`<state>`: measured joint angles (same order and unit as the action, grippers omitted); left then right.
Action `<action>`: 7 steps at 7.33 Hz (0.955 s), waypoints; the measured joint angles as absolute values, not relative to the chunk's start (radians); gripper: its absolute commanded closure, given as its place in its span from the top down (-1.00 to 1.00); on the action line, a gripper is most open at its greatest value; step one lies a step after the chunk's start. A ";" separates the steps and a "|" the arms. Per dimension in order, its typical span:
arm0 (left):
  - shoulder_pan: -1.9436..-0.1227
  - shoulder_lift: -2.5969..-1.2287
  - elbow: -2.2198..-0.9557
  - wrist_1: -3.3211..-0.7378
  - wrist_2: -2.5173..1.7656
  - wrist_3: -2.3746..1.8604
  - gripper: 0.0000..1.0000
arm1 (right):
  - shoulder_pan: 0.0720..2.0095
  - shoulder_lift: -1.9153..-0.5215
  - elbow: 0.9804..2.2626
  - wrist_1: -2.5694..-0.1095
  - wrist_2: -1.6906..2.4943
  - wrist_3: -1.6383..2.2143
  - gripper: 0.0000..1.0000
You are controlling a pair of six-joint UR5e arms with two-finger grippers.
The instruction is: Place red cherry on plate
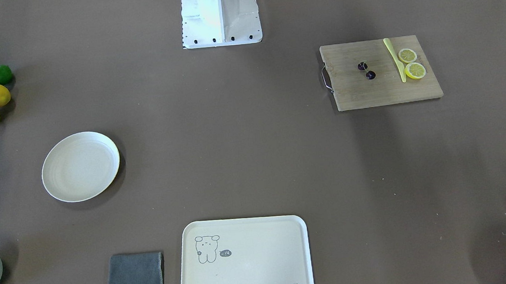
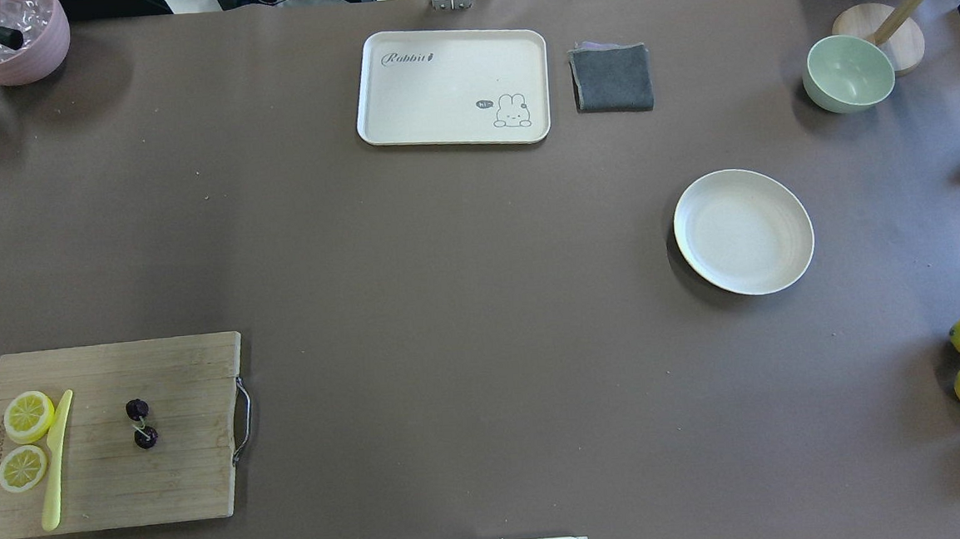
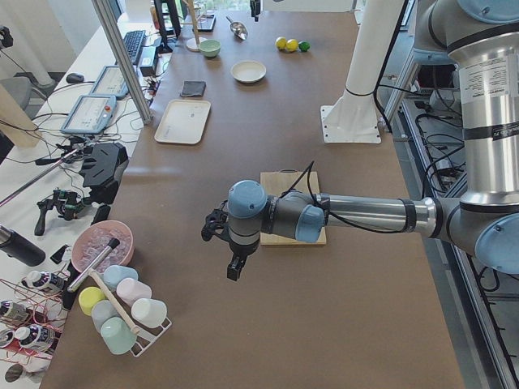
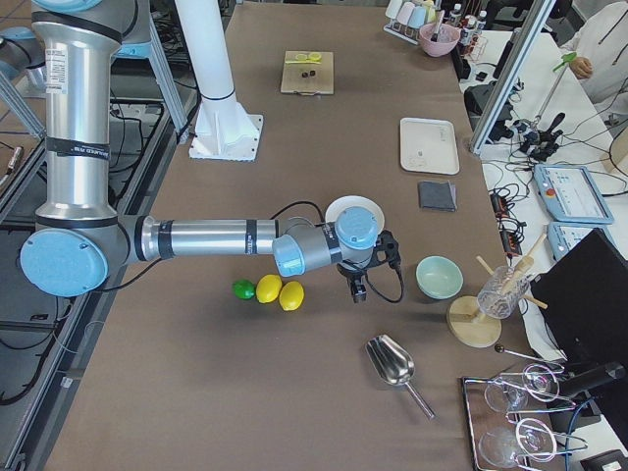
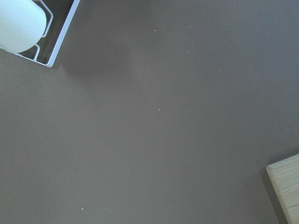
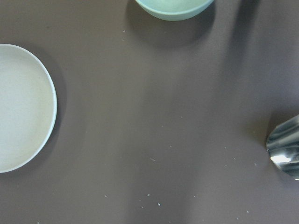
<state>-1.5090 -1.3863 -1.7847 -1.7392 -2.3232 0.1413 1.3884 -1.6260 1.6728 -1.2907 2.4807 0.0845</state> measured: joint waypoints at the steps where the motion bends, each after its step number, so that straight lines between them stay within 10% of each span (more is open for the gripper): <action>1: -1.508 -1.385 -1.784 -1.739 -2.324 0.141 0.95 | 1.334 -1.577 1.672 -1.289 2.468 0.182 0.88; 5: -1.508 -1.381 -1.784 -1.769 -2.323 0.128 0.95 | 1.037 -1.421 1.607 -1.157 2.287 0.590 -0.36; 7: -1.508 -1.378 -1.784 -1.803 -2.323 0.077 0.95 | 0.988 -1.412 1.545 -1.068 2.266 0.651 -0.41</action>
<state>-1.5079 -1.3779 -1.7840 -1.8027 -2.3225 0.0769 0.9883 -1.4122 1.5447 -1.0677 2.2664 0.6511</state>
